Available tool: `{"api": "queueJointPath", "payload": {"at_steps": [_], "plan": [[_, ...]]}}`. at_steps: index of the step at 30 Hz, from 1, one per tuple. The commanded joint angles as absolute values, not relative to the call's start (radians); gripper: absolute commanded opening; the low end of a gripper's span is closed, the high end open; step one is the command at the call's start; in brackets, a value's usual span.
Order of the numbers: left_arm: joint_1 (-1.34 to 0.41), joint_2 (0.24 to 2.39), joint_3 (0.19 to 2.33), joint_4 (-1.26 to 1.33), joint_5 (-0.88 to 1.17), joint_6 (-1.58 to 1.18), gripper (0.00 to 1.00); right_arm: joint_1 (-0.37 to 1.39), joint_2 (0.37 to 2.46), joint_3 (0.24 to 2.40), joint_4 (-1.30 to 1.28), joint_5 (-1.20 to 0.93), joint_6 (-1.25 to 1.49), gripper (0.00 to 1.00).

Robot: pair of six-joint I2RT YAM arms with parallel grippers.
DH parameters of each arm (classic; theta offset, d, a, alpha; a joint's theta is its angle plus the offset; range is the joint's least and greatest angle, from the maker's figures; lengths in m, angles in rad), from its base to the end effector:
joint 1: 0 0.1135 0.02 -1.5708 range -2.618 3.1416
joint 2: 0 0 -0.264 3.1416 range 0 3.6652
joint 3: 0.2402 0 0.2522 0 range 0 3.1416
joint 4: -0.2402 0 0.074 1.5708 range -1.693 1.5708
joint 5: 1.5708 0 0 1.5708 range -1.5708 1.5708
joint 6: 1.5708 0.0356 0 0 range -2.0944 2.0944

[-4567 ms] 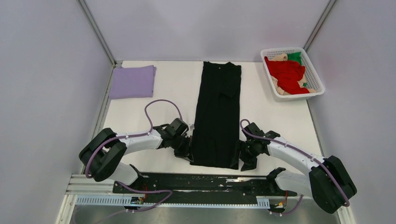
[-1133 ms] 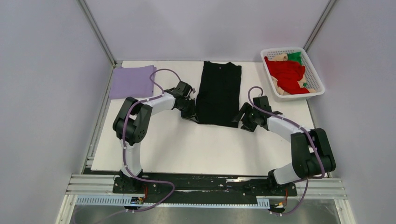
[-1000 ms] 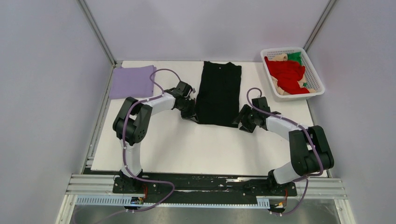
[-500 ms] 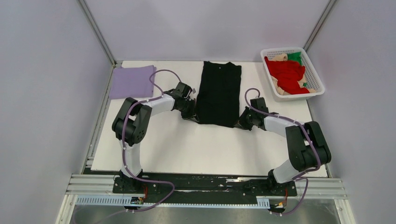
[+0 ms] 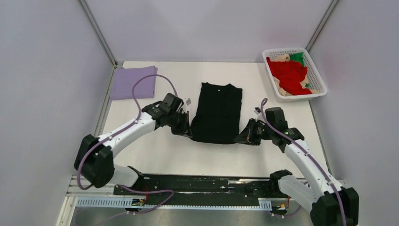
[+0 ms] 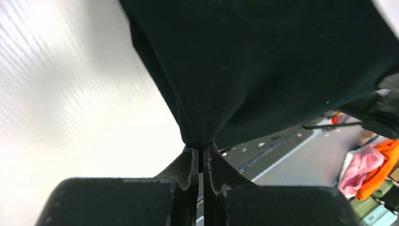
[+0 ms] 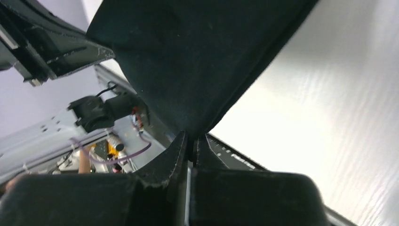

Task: Fold and stack the t-shirts
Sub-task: Fold the long partially folded tshirt into a neat square

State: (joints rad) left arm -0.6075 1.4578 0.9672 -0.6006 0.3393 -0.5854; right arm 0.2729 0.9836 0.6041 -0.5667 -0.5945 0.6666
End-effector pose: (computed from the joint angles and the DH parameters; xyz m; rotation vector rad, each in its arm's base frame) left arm 0.2266 -0.1720 0.2179 0.1497 2.8262 -0.7891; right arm 0.1718 0.0688 0.2143 0.2598 2.6351 1.1049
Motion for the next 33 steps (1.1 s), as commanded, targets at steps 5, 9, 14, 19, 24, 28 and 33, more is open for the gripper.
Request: {"api": "queueJointPath", "payload": {"at_steps": [5, 9, 14, 19, 24, 28, 33], "plan": [[-0.594, 1.327, 1.112, -0.635, 0.463, -0.544, 0.0, 0.218, 0.971, 0.842, -0.771, -0.733, 0.527, 0.0], [-0.563, 1.385, 1.197, -0.586, 0.442, -0.524, 0.0, 0.141, 1.078, 0.945, -0.746, -0.715, 0.483, 0.0], [-0.488, 1.525, 1.305, -0.499, 0.418, -0.548, 0.0, 0.061, 1.216, 1.029, -0.701, -0.708, 0.443, 0.0], [-0.442, 1.689, 1.452, -0.485, 0.407, -0.535, 0.0, -0.015, 1.341, 1.095, -0.641, -0.711, 0.445, 0.0], [-0.428, 1.815, 1.588, -0.502, 0.373, -0.519, 0.0, -0.044, 1.435, 1.172, -0.603, -0.647, 0.449, 0.0], [-0.408, 1.905, 1.675, -0.511, 0.337, -0.52, 0.0, -0.059, 1.497, 1.204, -0.524, -0.642, 0.47, 0.0], [-0.4, 2.026, 1.798, -0.56, 0.276, -0.491, 0.0, -0.071, 1.615, 1.292, -0.483, -0.646, 0.469, 0.0]]}}
